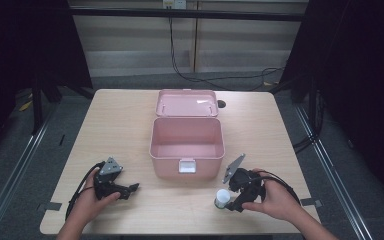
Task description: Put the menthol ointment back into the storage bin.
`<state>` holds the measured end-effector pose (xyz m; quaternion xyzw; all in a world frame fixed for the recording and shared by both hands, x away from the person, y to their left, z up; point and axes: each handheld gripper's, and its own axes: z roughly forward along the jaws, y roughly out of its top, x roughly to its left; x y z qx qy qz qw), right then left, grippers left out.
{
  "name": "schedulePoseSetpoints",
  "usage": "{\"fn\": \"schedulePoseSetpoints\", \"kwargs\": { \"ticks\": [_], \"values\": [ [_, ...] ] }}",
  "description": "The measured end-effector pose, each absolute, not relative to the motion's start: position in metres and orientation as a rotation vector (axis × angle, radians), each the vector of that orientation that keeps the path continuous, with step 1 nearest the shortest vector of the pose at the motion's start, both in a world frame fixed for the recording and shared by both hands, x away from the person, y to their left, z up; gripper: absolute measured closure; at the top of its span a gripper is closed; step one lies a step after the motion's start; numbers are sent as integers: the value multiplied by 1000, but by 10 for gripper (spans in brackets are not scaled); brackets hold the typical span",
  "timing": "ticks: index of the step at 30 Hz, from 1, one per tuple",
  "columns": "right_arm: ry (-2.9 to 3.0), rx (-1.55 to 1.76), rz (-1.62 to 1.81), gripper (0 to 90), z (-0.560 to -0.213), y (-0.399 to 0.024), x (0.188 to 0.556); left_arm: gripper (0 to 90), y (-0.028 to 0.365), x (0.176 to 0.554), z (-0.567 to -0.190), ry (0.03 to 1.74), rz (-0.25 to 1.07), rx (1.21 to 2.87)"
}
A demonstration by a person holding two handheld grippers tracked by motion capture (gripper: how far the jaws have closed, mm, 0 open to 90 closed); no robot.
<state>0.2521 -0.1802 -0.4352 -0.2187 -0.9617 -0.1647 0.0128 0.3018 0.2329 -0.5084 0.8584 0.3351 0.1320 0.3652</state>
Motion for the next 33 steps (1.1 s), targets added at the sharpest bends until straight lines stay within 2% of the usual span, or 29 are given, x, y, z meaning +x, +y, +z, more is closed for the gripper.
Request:
{"fn": "schedulePoseSetpoints", "kwargs": {
  "ticks": [24, 33],
  "values": [
    [-2994, -632, -387, 499, -431, -156, 262, 98, 233, 302, -508, 858, 339, 2210],
    [-2982, -610, -325, 507, -427, -150, 263, 98, 233, 302, -508, 858, 339, 2210]
  ]
}}
